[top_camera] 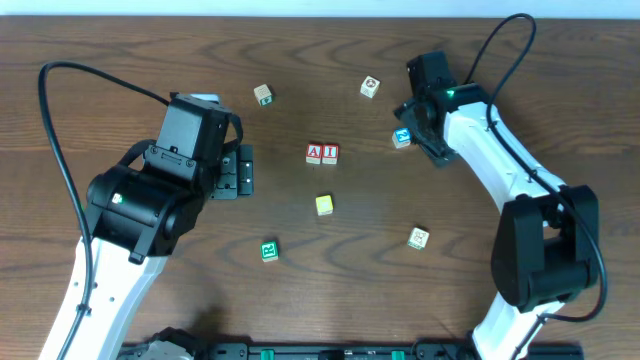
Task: Spell out Ai2
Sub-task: 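Lower the right gripper and grasp the blue '2' block, then lift the '2' block with the right gripper and carry it toward 'AI'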
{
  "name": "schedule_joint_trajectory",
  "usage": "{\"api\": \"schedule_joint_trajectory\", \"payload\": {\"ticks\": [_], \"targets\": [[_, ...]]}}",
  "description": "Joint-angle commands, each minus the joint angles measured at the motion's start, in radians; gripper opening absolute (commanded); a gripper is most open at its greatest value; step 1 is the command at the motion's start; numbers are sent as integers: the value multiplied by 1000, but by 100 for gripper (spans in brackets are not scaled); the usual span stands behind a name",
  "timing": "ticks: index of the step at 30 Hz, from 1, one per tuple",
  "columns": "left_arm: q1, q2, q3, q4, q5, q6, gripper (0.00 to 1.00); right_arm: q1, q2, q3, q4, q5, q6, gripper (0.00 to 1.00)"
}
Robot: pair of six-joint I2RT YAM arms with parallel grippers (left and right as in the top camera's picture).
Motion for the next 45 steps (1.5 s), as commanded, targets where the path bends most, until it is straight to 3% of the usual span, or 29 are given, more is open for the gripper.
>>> {"api": "schedule_joint_trajectory", "payload": {"ticks": [1,23,29,38,45], "targets": [[1,-1,7,-3,-15,0,95,3,45,5,30,-74,126,93],[1,-1,7,-3,-15,0,96,22,154,6,126,-111,167,82],[1,-1,7,-3,-15,0,95,24,156,5,140,-84,167,70],[1,-1,7,-3,-15,0,95,25,187,5,151,-87,167,67],[1,-1,7,-3,-15,0,95,27,203,5,160,-75,163,56]]}}
